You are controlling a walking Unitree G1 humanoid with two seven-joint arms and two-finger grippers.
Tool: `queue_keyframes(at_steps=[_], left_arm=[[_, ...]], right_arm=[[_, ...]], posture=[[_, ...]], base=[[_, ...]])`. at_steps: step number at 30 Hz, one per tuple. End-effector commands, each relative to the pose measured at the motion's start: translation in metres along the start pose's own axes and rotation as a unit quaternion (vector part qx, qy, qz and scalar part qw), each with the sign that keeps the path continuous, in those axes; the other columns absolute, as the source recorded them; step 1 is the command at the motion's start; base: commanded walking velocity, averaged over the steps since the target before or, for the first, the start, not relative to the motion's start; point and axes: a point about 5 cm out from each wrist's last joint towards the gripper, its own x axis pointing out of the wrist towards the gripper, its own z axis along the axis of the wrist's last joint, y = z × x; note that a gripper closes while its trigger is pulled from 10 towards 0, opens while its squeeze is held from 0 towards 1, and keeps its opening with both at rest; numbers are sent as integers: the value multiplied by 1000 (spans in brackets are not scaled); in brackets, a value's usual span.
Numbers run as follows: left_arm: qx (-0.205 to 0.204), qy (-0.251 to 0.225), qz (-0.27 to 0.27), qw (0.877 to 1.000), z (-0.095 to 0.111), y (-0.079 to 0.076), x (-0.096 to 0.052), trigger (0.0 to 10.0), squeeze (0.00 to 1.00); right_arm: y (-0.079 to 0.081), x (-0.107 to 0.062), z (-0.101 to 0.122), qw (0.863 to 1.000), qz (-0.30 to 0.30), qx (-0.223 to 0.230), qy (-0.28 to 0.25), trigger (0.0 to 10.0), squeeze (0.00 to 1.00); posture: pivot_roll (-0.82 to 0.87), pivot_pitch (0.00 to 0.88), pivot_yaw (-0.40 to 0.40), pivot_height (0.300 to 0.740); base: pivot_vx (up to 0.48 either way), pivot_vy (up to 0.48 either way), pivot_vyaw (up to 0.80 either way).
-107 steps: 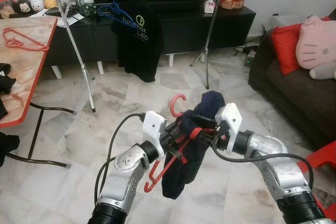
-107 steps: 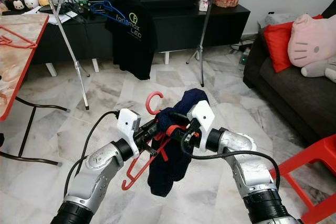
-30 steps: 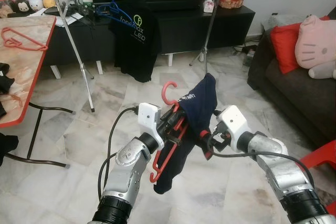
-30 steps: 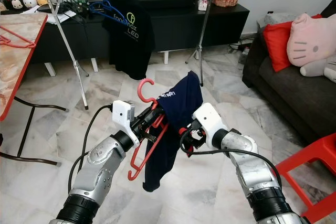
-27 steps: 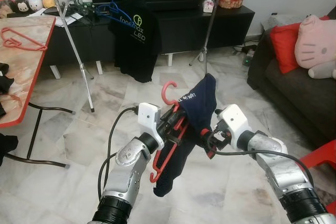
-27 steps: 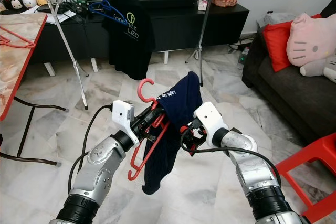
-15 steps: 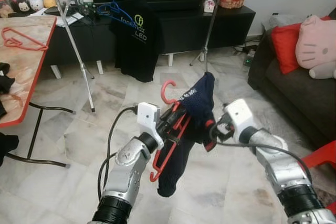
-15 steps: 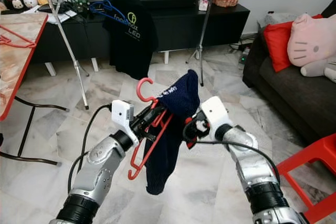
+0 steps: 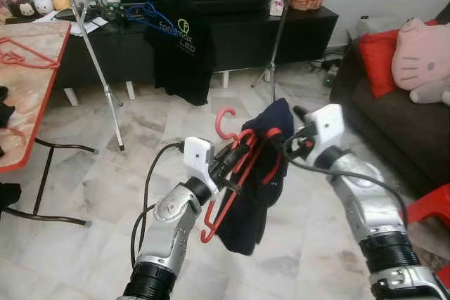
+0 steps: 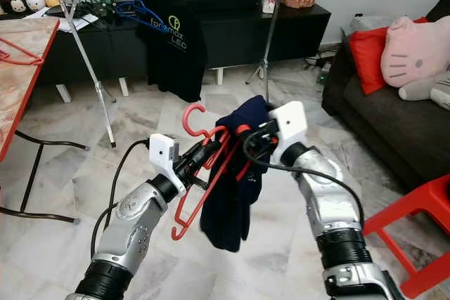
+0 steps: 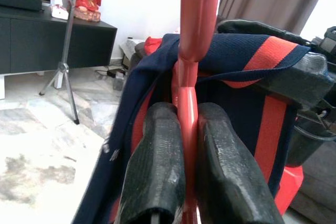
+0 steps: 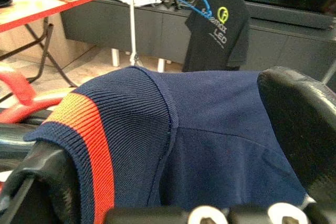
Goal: Hang hanger
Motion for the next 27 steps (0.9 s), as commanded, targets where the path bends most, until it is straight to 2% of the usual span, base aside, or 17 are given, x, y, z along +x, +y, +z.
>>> queue_keyframes(at_steps=[1, 7, 15, 17, 19, 27], left_arm=[[4, -25, -16, 1000, 9, -5, 4, 10000, 0], [4, -19, -25, 1000, 6, -8, 4, 10000, 0], [4, -15, -35, 999, 5, -12, 5, 10000, 0], [4, -16, -35, 999, 5, -12, 5, 10000, 0], [5, -17, -35, 999, 5, -12, 5, 10000, 0], [6, -15, -37, 999, 5, -12, 6, 10000, 0]], right_arm=[[1, 3, 10, 1000, 8, -11, -21, 10000, 0], [-1, 8, 16, 999, 17, -20, -31, 10000, 0], [-9, 24, 47, 996, 20, -27, -84, 10000, 0], [-5, 30, 56, 994, 41, -24, -99, 10000, 0], [6, 32, 58, 990, 90, -24, -103, 10000, 0], [29, 23, 44, 980, 181, -32, -77, 10000, 0]], posture=[[-63, 0, -74, 740], [-65, 0, -74, 740], [-64, 0, -72, 740], [-64, 0, -72, 740], [-64, 0, -72, 740], [-57, 0, -77, 740]], base=[[0, 0, 0], [0, 0, 0], [0, 0, 0], [0, 0, 0], [0, 0, 0], [0, 0, 0]])
